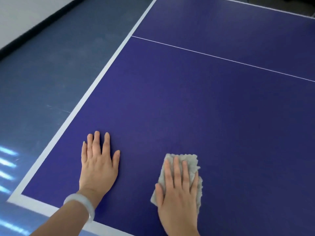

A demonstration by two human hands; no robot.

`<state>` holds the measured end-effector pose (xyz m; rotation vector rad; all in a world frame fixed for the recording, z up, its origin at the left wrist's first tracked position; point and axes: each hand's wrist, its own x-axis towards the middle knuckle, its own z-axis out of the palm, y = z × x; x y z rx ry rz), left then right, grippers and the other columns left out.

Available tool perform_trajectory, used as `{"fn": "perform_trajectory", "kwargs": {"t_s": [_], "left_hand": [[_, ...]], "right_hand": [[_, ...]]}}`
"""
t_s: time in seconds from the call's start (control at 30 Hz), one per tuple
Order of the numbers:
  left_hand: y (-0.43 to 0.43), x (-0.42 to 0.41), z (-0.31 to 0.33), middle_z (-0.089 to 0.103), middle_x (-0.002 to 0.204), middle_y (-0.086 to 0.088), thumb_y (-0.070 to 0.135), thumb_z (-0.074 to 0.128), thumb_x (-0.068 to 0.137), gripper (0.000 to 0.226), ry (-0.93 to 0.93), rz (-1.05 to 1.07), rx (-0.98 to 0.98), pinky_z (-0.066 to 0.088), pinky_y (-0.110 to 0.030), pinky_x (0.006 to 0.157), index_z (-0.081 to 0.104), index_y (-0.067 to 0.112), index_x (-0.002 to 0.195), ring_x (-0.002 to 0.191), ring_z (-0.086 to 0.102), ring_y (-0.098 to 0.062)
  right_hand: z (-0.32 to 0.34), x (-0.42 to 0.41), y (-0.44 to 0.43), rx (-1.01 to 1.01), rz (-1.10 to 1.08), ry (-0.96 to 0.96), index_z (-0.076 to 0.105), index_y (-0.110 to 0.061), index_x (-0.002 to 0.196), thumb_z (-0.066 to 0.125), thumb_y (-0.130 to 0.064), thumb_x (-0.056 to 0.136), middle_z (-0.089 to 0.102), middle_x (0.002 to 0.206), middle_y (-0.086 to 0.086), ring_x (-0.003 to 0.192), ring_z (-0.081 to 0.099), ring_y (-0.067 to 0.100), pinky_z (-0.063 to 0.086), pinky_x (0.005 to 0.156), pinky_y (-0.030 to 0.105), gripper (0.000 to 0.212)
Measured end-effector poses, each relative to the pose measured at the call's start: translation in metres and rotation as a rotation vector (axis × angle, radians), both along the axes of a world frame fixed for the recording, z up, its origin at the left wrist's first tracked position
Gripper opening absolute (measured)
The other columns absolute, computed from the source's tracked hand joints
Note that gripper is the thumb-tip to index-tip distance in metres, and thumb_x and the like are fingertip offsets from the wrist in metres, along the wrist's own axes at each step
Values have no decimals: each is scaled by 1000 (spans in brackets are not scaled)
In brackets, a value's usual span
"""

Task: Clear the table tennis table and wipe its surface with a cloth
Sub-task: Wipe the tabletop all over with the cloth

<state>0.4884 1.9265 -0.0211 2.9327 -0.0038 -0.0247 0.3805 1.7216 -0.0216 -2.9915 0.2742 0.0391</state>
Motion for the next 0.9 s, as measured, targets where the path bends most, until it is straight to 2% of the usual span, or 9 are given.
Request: {"fn": "perform_trajectory", "kwargs": {"t_s": [0.07, 0.13, 0.27, 0.37, 0.43, 0.53, 0.63, 0.7, 0.9], "left_hand": [[-1, -1, -1, 14, 162, -15, 53, 7, 95, 74, 1, 3, 7, 0, -43, 123, 22, 13, 155, 152, 2, -29], [1, 0, 0, 16, 162, -14, 49, 6, 96, 71, 2, 9, 11, 2, -44, 123, 23, 13, 155, 151, 5, -29], [0, 2, 3, 26, 158, -18, 38, 9, 98, 65, 4, 4, 22, 12, -49, 122, 30, 9, 153, 149, 15, -35], [1, 2, 5, 24, 159, -18, 35, 6, 97, 65, 25, -1, 44, 10, -48, 123, 27, 10, 153, 150, 14, -35], [1, 2, 6, 21, 160, -17, 36, 3, 97, 66, 30, 3, 65, 8, -48, 123, 25, 11, 154, 150, 11, -34], [0, 2, 7, 17, 161, -16, 37, -2, 96, 68, 56, -3, 89, 7, -48, 123, 20, 12, 155, 151, 8, -33], [0, 2, 10, 30, 157, -19, 35, 9, 98, 64, 75, 6, 107, 21, -52, 120, 33, 9, 151, 148, 21, -37], [1, 3, 10, 37, 152, -20, 34, 16, 98, 61, 71, 4, 107, 28, -54, 116, 40, 7, 148, 144, 29, -39], [1, 4, 6, 38, 151, -22, 32, 18, 98, 60, 70, -4, 98, 26, -54, 115, 41, 7, 147, 143, 30, -40]], "right_hand": [[-4, -5, 12, -16, 254, -6, 35, -20, 153, 37, -50, 93, 27, 162, 3, 147, 30, 27, 24, 112, 56, 67], [-4, 9, -11, -34, 319, -4, 31, -22, 155, 36, -51, 95, 23, 163, -1, 148, 27, 23, 22, 114, 55, 67], [-3, 74, -87, -44, -160, 54, 4, -28, 158, 8, -51, 100, 10, 166, -1, 153, 8, 21, 10, 121, 56, 62], [7, 141, -93, 93, -396, 103, -6, -27, 157, 11, -50, 100, 0, 167, 0, 153, -4, 21, 2, 120, 58, 64], [9, 165, -62, 75, -279, 112, -10, -27, 157, 12, -48, 101, -6, 166, -2, 152, -10, 20, -3, 121, 56, 63], [3, 145, -1, -27, 177, 86, -15, -28, 156, 8, -48, 102, -13, 165, -5, 151, -15, 18, -3, 122, 52, 62], [-2, 90, 12, -20, 509, 24, 9, -24, 159, 20, -49, 102, 5, 166, -4, 153, 5, 20, 12, 118, 54, 63], [-1, 88, -16, -51, 550, 41, 18, -24, 158, 18, -49, 103, 13, 165, -5, 152, 13, 19, 19, 116, 53, 61], [6, 204, -94, 13, -278, 79, -3, -25, 158, 8, -47, 100, 2, 166, -1, 153, -3, 19, 5, 121, 56, 63]]}}
